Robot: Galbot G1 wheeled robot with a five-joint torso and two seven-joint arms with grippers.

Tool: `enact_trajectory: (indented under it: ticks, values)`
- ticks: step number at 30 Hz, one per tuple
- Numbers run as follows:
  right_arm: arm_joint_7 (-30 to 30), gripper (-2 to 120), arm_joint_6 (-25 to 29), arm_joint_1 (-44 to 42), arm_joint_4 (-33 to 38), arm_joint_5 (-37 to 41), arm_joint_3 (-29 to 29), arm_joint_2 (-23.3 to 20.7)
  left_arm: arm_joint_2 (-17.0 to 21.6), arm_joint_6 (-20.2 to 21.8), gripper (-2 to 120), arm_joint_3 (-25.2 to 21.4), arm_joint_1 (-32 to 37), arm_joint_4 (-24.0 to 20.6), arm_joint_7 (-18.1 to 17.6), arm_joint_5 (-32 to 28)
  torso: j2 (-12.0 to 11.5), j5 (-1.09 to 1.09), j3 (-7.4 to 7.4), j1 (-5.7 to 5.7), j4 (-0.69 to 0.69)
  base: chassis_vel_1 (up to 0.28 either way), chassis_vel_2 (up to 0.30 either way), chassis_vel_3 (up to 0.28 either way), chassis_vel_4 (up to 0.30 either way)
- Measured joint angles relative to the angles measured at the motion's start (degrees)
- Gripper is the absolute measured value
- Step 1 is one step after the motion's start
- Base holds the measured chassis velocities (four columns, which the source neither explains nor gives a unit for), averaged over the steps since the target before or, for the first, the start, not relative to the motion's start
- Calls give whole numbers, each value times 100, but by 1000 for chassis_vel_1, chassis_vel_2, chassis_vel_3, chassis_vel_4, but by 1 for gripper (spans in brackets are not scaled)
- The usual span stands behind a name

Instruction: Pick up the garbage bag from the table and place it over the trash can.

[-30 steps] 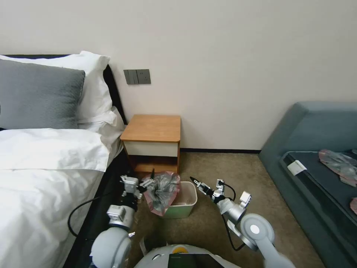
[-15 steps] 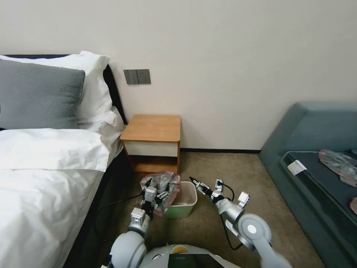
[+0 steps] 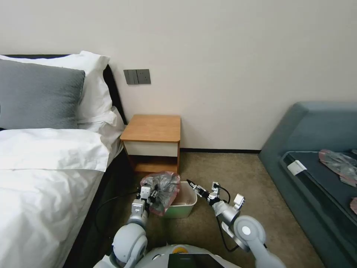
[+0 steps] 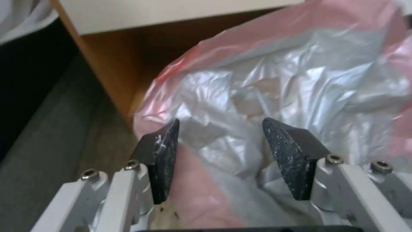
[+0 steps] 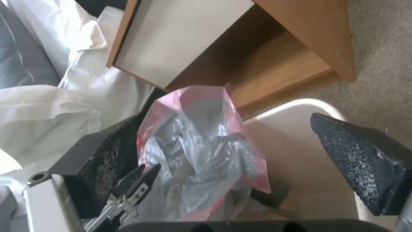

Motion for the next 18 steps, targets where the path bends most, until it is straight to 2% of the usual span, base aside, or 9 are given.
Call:
enact_trajectory:
  ticks: [18]
  values:
    - [-55, 100, 62, -35, -84, -39, -30, -41, -44, 337, 49, -49, -108, 353, -49, -561, 0, 0, -1, 0, 0, 0, 0, 0, 0]
